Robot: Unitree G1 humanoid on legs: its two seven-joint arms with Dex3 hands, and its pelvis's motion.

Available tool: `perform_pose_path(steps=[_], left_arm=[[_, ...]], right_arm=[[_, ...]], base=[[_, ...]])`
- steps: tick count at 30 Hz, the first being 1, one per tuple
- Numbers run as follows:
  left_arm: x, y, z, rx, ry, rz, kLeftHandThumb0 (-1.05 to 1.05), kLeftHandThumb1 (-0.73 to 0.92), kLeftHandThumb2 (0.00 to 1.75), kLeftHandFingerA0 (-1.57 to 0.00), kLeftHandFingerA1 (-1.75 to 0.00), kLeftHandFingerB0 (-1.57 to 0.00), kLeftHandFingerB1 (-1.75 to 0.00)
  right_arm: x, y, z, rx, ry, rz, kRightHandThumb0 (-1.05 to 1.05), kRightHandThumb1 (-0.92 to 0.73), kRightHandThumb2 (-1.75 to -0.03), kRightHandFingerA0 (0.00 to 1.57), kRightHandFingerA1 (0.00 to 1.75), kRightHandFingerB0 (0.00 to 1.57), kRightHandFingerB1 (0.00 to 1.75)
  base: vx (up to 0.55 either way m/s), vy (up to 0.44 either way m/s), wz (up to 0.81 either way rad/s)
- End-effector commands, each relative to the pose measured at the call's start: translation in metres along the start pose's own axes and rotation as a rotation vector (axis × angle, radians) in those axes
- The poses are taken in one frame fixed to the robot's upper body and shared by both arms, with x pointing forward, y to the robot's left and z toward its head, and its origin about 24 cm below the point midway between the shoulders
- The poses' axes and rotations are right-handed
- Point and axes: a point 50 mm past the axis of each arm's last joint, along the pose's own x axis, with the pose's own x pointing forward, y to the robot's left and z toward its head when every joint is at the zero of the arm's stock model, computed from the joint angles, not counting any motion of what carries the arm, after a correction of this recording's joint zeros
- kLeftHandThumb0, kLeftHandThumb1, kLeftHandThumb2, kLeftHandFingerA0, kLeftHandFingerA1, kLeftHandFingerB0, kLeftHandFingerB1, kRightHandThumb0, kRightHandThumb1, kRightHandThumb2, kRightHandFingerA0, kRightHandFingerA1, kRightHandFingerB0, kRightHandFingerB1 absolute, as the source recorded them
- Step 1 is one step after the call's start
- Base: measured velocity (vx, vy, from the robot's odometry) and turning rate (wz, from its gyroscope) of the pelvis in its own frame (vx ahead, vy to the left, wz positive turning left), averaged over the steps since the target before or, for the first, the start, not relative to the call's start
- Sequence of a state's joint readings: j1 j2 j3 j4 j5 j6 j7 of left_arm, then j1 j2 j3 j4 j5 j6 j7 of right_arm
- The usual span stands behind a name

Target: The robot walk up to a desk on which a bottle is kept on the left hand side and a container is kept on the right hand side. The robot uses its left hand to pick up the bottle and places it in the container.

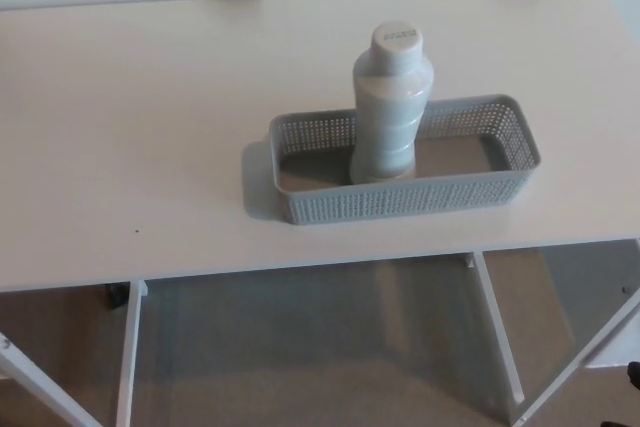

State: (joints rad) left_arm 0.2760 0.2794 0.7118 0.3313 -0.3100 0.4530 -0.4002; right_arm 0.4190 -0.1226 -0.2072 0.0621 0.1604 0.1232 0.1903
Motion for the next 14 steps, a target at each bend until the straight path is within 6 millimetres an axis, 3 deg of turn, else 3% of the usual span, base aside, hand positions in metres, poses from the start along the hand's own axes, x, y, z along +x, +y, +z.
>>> perform_pose_path(steps=[1,14], left_arm=[[-0.068,0.1,-0.102,0.283,0.273,0.309,-0.95,0.79,1.07,0.0,-0.02,0.0,-0.01],[-0.08,0.104,-0.116,0.297,0.317,0.312,-0.95,0.79,1.07,0.0,-0.02,0.0,-0.01]], right_arm=[[-0.006,-0.021,-0.002,-0.067,0.036,-0.049,-0.19,-0.51,-0.93,0.32,0.58,0.12,0.48],[-0.01,-0.022,-0.005,-0.09,0.052,-0.041,-0.19,-0.51,-0.93,0.32,0.58,0.13,0.48]], base=[[0.0,0.0,0.0],[0.0,0.0,0.0]])
